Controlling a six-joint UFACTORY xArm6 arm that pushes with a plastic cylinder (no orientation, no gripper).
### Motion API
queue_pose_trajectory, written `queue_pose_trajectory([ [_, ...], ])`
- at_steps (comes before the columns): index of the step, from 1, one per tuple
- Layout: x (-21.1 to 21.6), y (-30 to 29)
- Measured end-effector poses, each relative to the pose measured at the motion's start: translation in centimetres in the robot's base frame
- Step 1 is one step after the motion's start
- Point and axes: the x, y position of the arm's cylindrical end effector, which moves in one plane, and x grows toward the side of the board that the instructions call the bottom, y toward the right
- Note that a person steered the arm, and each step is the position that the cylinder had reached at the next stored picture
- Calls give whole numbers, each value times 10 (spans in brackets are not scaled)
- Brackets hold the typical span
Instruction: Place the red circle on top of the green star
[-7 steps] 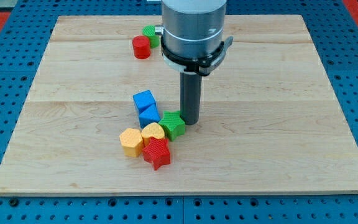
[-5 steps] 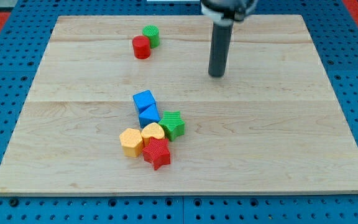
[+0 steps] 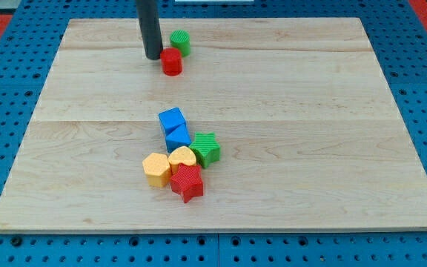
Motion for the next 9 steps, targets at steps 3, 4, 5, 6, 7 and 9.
queue_pose_trajectory([
  [3, -8, 12],
  [4, 4, 69],
  [5, 30, 83],
  [6, 33, 108],
  [7, 26, 120],
  [9, 112, 115],
])
